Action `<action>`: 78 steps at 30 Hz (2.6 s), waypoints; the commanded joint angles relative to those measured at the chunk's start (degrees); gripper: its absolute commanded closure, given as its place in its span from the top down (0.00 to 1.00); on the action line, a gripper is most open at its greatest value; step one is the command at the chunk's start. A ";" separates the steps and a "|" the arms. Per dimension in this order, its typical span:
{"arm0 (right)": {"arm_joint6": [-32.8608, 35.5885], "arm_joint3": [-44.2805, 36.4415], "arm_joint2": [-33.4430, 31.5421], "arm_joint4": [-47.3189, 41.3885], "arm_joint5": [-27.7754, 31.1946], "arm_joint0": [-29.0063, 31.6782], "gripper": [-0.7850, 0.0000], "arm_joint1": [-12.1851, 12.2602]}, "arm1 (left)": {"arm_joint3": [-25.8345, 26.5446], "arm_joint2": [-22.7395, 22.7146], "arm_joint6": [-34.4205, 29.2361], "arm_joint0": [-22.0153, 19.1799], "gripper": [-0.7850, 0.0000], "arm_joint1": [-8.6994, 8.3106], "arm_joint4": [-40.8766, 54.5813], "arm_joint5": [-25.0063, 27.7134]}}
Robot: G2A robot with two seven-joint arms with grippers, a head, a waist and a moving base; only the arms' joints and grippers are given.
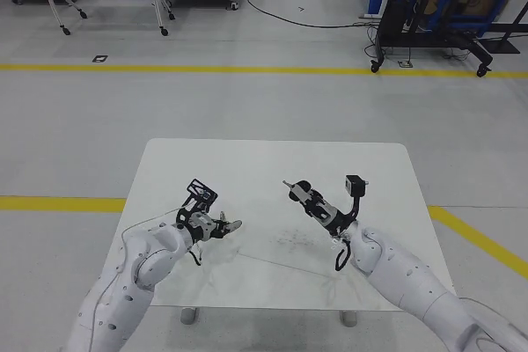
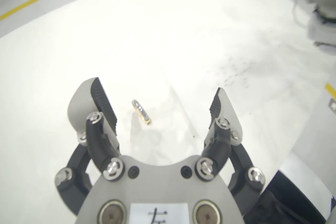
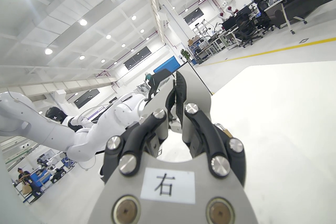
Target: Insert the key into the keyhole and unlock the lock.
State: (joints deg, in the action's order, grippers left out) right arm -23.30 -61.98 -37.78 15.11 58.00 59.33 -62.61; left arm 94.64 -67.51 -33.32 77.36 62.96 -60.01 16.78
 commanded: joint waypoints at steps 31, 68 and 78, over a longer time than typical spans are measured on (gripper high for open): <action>-0.90 -0.14 -0.40 0.43 0.00 0.24 0.00 0.23 | -7.68 7.62 -9.41 -7.92 0.00 2.61 -5.01 -8.81; -0.90 -0.14 -0.40 0.43 0.00 0.24 0.00 0.23 | -11.60 6.75 -9.40 -10.62 0.00 2.77 -0.83 0.72; -0.90 -0.14 -0.40 0.43 0.00 0.24 0.00 0.23 | -12.06 6.71 -7.72 -11.08 0.00 3.11 1.93 0.90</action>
State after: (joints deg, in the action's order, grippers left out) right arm -24.20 -62.12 -38.18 15.54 58.00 59.57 -62.38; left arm 82.50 -60.40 -41.65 66.11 66.10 -59.55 16.79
